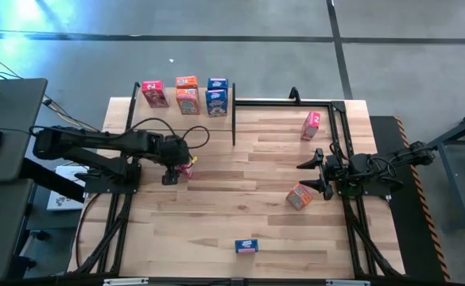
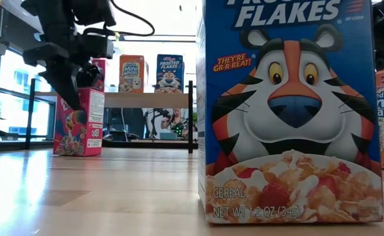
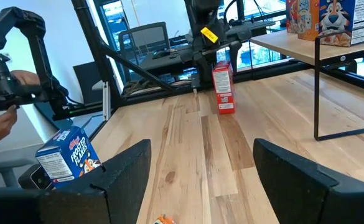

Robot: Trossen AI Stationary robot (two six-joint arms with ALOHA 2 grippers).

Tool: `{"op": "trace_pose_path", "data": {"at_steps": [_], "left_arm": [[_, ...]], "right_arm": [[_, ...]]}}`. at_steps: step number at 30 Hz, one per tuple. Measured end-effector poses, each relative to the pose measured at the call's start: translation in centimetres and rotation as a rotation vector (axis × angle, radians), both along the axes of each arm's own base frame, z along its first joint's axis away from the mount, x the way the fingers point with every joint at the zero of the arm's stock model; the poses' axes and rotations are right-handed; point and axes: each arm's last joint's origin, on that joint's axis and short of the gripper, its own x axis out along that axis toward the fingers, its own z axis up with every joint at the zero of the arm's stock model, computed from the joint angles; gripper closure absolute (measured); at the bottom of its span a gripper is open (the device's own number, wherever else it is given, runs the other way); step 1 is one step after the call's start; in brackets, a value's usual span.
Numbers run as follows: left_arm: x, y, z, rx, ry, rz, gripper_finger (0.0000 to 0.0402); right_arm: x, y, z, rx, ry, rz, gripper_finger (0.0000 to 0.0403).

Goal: Stack cereal on shelf
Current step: Put the left red cereal box on the the shelf aligned with the other red cereal box

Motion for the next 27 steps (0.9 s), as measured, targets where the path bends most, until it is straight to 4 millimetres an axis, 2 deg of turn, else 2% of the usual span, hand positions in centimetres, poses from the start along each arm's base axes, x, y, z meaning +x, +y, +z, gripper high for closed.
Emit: {"op": "trace_pose_path", "data": {"at_steps": [16,27], "left_arm": [[0.22,-0.01,-0.37,-0.013,0.02,-0.01,0.0242],[0.18,-0.07,-0.37,-0.029,0.021,-0.012,0.0255]], "right_arm": [[0.0,0.0,0.0,0.0,0.0,0.0,0.0128],[0.0,0.0,0.0,0.0,0.0,0.0,0.0128]]}}
